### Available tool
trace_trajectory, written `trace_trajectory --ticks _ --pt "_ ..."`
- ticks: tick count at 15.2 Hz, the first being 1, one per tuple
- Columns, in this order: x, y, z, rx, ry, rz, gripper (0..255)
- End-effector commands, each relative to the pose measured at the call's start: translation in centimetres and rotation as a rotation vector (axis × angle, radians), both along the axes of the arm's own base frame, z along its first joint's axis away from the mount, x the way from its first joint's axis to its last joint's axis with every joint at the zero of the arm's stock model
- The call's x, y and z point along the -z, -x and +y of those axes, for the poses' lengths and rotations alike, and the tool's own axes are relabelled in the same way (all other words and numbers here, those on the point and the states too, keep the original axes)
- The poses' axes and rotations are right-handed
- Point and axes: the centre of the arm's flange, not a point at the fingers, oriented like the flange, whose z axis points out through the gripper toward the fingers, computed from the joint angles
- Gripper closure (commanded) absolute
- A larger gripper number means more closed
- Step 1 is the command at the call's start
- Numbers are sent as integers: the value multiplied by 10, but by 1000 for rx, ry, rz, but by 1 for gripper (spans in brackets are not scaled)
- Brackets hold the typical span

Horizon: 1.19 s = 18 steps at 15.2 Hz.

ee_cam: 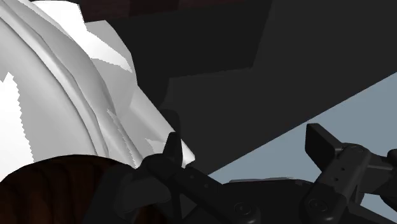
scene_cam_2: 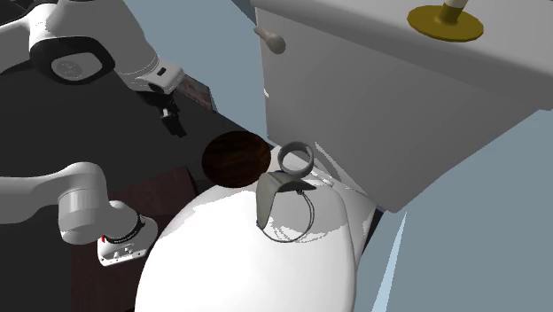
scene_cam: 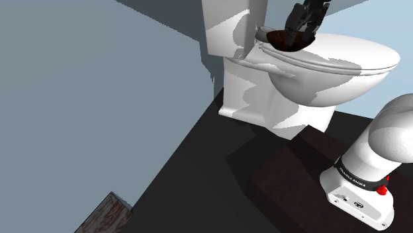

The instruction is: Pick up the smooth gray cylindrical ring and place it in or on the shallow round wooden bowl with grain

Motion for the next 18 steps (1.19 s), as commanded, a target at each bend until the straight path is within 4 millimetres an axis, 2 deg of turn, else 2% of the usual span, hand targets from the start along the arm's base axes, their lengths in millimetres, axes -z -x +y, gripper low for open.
trace_trajectory --ticks 1,18 --pt "0 0 0 0 0 0 0" --pt "17 -176 -131 -65 11 -33 0"
